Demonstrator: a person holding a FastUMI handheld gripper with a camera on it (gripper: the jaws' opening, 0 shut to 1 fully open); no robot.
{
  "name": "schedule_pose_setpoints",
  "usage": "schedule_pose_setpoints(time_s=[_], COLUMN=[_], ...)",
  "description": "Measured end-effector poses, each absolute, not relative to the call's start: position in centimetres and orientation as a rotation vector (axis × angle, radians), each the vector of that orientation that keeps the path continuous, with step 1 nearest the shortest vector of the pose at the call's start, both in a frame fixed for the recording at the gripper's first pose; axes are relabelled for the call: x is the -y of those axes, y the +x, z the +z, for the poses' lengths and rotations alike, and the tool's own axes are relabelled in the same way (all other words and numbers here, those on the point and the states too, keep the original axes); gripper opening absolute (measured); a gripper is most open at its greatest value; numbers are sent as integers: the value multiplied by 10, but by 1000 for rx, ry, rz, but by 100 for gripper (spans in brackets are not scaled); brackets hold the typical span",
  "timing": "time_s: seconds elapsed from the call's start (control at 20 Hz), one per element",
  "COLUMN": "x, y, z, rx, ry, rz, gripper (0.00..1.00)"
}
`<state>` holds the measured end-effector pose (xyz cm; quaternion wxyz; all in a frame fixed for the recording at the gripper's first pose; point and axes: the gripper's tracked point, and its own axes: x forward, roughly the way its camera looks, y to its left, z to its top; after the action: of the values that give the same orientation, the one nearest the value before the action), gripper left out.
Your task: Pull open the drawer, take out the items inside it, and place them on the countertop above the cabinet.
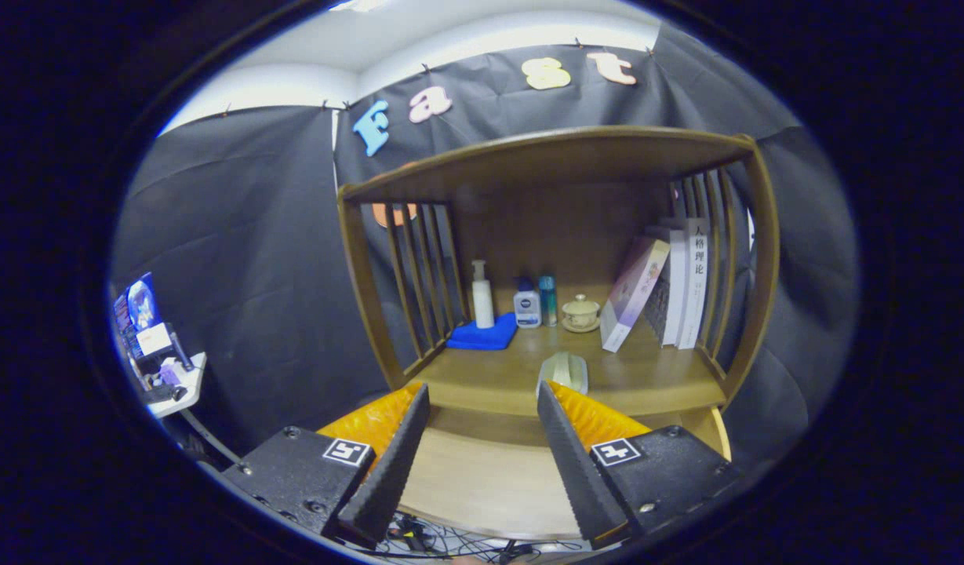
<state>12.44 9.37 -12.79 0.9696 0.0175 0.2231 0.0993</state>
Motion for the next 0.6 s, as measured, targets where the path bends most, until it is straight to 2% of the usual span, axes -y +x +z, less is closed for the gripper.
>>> schedule_pose_setpoints(time_s=[0.3, 0.6], x=[-88, -74], y=[61, 18], z=[-149, -215], rx=[-332, -316], ry=[22, -75], rz=[203, 140], gripper=[91, 95])
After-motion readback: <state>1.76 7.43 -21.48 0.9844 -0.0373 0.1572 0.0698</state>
